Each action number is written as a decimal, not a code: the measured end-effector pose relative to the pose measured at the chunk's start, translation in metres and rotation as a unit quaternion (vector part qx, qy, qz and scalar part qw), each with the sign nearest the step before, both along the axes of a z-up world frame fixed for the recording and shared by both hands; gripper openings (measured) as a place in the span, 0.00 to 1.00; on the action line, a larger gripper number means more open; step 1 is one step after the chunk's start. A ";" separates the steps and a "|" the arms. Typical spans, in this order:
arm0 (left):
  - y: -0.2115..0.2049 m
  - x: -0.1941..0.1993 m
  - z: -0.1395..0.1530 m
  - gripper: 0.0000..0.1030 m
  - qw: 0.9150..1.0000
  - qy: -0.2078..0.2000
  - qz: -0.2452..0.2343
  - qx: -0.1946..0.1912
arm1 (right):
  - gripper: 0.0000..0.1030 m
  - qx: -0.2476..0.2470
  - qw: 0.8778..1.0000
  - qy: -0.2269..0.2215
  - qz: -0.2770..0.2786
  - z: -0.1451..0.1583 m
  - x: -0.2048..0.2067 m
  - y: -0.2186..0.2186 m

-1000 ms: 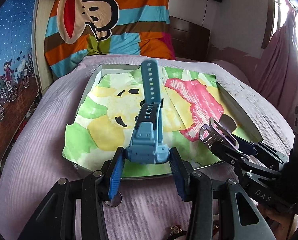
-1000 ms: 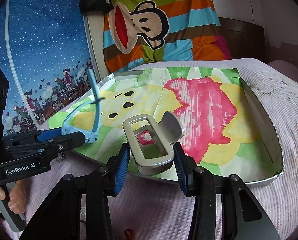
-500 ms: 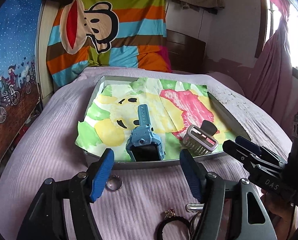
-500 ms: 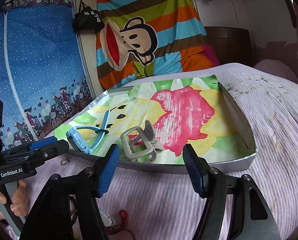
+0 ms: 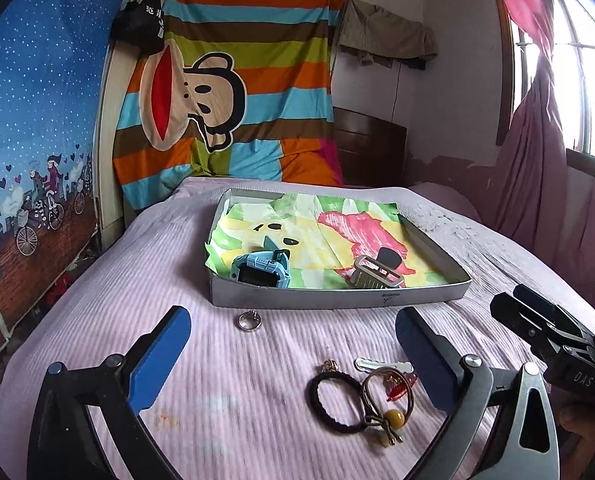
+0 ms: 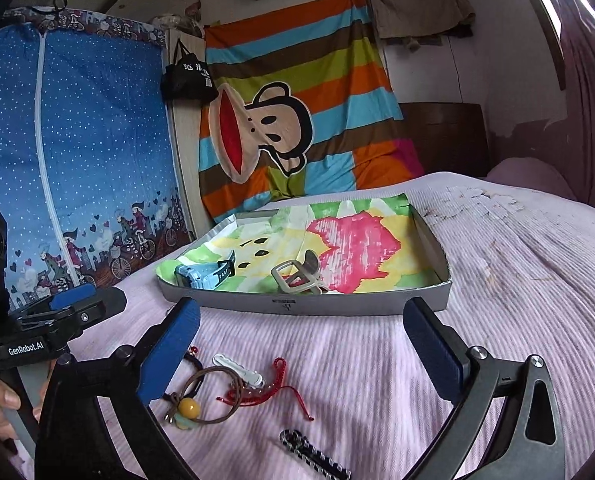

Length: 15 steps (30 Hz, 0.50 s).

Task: Organize jewelry
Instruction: 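Move both tools back toward the remaining items beside the tray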

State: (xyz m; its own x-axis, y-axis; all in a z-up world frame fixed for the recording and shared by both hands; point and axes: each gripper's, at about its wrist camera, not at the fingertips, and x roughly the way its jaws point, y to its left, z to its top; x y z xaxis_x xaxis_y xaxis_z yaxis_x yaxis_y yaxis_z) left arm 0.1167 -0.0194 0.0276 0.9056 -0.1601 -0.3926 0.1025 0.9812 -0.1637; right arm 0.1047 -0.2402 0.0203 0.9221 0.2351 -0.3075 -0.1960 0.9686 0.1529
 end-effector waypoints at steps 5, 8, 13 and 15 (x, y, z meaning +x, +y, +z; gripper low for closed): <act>0.003 -0.022 -0.002 1.00 1.000 -0.013 -0.008 -0.004 | 0.98 -0.012 1.000 -0.001 -0.007 0.000 -0.023 -0.005; 0.005 -0.031 -0.003 1.00 1.000 -0.017 -0.012 -0.009 | 0.98 -0.023 1.000 0.002 -0.011 -0.001 -0.033 -0.007; 0.002 -0.039 -0.006 1.00 1.000 -0.015 -0.020 0.001 | 0.98 -0.033 0.999 0.012 -0.016 -0.004 -0.043 -0.012; -0.001 -0.041 -0.008 1.00 1.000 -0.011 -0.025 0.010 | 0.98 -0.044 0.999 0.017 -0.018 -0.004 -0.046 -0.013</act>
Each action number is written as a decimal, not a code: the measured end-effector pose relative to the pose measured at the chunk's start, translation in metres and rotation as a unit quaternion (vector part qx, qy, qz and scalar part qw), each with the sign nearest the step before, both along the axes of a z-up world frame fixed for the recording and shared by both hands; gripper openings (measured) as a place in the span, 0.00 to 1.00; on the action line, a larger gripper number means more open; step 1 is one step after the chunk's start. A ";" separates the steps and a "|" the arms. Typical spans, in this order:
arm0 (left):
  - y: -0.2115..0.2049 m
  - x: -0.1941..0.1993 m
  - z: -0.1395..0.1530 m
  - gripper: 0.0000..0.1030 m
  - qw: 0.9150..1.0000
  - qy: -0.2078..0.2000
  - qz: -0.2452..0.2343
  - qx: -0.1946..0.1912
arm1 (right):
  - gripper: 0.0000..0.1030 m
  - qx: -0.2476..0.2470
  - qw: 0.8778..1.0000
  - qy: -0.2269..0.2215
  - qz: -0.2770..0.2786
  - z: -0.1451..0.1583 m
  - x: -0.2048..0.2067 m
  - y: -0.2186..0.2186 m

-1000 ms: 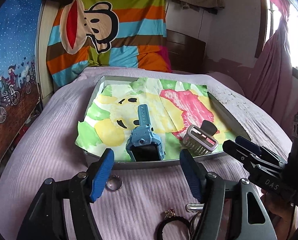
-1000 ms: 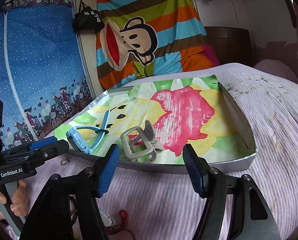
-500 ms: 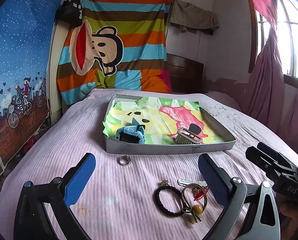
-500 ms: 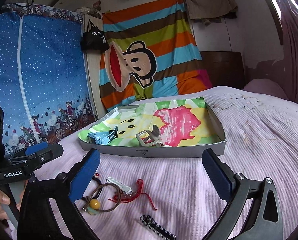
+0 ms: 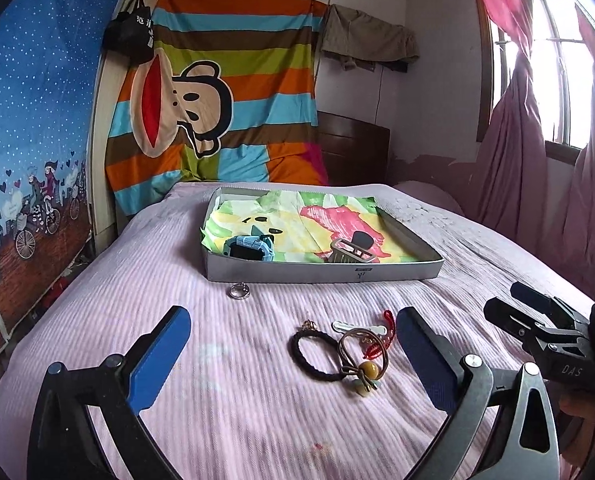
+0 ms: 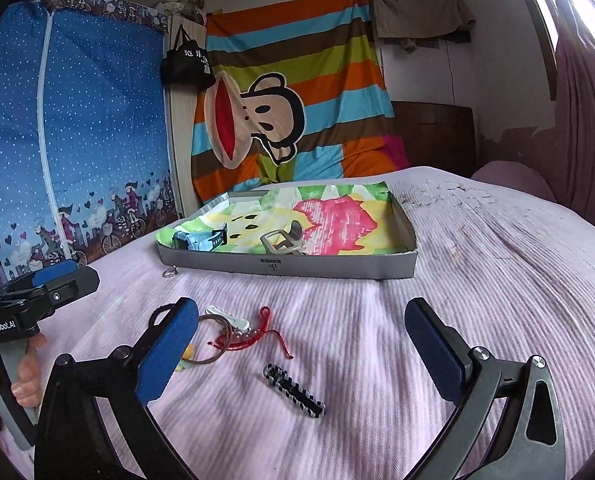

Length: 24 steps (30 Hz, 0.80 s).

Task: Organize jewelry
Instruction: 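Move both tools back toward the remaining items beside the tray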

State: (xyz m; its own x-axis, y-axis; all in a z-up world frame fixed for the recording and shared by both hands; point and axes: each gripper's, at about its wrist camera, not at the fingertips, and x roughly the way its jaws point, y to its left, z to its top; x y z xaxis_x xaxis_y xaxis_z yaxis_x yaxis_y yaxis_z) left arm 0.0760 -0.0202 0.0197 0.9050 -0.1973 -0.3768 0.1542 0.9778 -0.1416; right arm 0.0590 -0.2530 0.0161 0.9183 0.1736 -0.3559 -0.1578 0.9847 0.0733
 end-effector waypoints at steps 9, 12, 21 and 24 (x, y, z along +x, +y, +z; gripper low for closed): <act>-0.002 0.000 -0.015 1.00 0.999 0.042 -0.028 0.010 | 0.98 -0.039 0.999 0.033 -0.004 -0.006 -0.002 0.001; -0.001 0.002 -0.022 1.00 0.997 0.058 -0.043 0.008 | 0.98 -0.043 0.998 0.046 0.002 -0.010 -0.001 0.003; -0.009 0.003 -0.037 0.90 0.991 0.088 -0.101 0.000 | 0.98 -0.066 0.993 0.089 0.027 -0.026 0.008 0.019; -0.009 0.006 -0.040 0.85 0.989 0.100 -0.113 -0.008 | 0.97 -0.067 0.992 0.099 0.030 -0.031 0.011 0.021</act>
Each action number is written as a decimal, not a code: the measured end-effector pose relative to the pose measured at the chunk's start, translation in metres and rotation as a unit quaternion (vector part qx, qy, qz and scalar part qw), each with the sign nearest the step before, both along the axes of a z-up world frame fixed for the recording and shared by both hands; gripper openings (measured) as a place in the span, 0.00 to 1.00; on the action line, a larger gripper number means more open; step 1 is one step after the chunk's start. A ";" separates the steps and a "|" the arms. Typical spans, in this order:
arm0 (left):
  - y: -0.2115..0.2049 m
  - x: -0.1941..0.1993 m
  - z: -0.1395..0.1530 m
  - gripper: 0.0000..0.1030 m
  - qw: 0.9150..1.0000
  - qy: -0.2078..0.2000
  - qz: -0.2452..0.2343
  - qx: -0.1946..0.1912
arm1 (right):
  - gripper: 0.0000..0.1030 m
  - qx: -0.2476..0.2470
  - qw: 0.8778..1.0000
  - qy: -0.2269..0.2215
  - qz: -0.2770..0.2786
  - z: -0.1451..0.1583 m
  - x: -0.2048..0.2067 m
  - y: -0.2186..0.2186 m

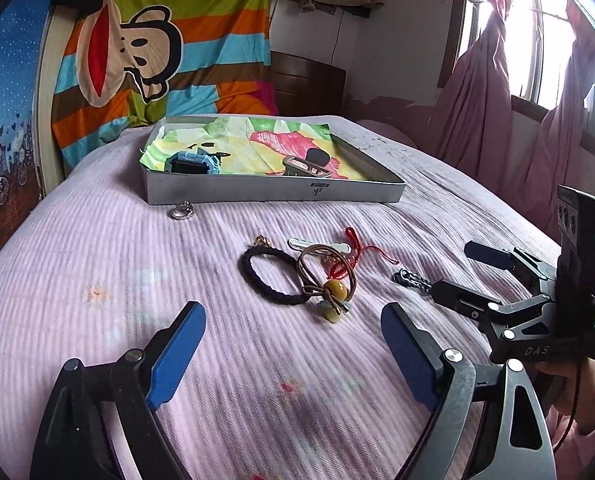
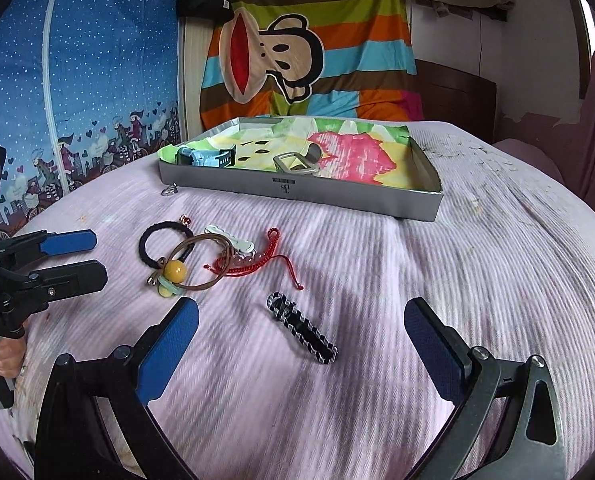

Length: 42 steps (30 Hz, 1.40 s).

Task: Organize jewelry
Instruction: 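Move both tools back toward the remaining items beside the tray, then grasp the beaded brown hair tie with the left tool while the right grasps the striped clip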

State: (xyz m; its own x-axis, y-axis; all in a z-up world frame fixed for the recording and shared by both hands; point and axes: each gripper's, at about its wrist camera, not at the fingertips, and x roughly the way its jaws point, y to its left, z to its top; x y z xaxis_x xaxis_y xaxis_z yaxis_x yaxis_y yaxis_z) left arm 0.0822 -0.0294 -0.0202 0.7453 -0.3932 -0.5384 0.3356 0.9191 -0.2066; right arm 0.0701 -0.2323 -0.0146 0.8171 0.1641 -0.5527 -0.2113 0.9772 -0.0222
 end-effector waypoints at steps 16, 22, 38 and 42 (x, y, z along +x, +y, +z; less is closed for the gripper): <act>-0.021 0.019 -0.008 0.54 0.997 0.060 -0.043 -0.001 | 0.52 0.037 0.997 0.065 -0.001 -0.020 0.017 -0.005; -0.035 0.028 -0.009 0.50 0.996 0.073 -0.040 0.009 | 0.38 0.057 0.995 0.081 0.001 -0.027 0.021 -0.007; -0.037 0.035 -0.018 0.19 0.996 0.090 -0.005 0.009 | 0.15 0.080 0.991 0.106 0.013 -0.036 0.028 0.003; -0.034 0.034 -0.019 0.19 0.996 0.087 -0.006 0.004 | 0.08 0.081 0.991 0.104 0.016 -0.037 0.030 0.006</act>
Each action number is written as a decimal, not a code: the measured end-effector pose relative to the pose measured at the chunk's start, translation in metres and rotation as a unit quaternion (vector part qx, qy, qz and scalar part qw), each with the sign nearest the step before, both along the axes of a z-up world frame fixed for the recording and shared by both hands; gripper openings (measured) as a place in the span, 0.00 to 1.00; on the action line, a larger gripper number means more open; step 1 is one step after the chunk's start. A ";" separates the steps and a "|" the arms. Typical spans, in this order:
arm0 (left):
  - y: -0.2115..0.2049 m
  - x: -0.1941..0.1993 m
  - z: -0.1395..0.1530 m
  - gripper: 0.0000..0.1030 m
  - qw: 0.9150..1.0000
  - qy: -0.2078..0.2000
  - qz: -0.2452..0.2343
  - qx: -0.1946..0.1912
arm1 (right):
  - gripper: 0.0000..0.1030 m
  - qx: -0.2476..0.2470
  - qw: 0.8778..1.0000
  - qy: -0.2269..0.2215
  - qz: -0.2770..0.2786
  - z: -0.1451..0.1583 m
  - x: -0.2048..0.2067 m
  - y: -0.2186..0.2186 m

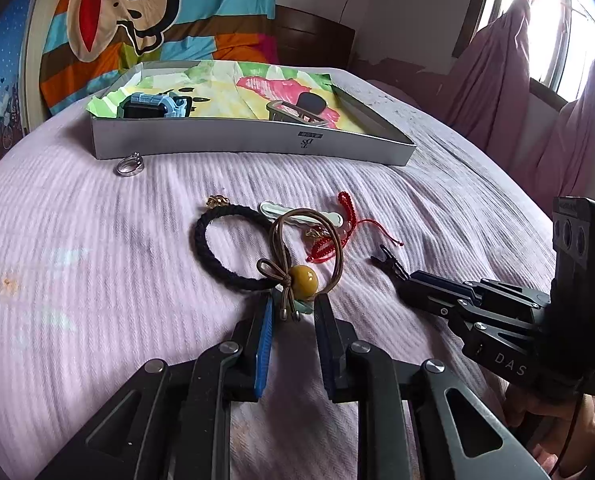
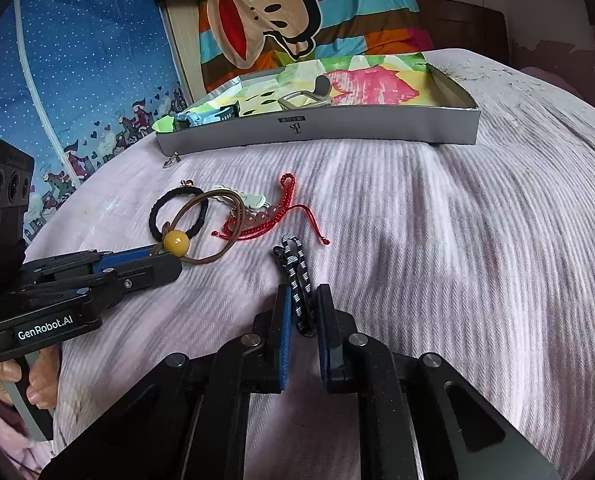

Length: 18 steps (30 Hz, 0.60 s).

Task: Organize jewelry
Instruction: 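Grasp the beaded brown hair tie with the left tool while the right grasps the striped clip, then carry the hair tie with the left tool while the right tool carries the striped clip toward the tray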

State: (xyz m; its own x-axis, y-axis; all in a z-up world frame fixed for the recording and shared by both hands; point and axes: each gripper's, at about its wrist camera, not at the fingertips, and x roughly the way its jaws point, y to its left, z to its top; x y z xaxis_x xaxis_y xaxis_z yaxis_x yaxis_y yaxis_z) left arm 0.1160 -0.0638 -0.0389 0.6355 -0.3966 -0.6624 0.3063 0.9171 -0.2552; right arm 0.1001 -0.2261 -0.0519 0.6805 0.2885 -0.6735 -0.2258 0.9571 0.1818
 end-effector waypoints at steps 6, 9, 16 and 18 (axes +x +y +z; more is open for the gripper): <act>0.002 0.000 0.001 0.18 1.000 -0.004 0.000 -0.009 | 0.04 0.002 1.000 -0.005 -0.001 0.000 0.000 0.000; 0.002 -0.003 0.002 0.18 1.000 -0.011 0.000 -0.010 | 0.04 0.006 1.000 -0.008 -0.001 0.001 0.000 -0.001; 0.001 -0.009 0.009 0.18 0.999 -0.031 0.001 -0.006 | 0.04 0.017 1.000 -0.026 -0.003 0.006 -0.004 -0.003; 0.001 -0.010 0.010 0.18 0.999 -0.033 -0.002 -0.005 | 0.04 0.022 0.999 -0.031 -0.002 0.008 -0.004 -0.004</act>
State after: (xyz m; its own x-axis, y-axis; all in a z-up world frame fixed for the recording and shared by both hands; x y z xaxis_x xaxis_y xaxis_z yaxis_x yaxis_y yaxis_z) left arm 0.1058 -0.0623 -0.0287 0.6764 -0.4051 -0.6152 0.3255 0.9136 -0.2438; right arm 0.0956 -0.2297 -0.0440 0.7219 0.3145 -0.6164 -0.2351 0.9492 0.2090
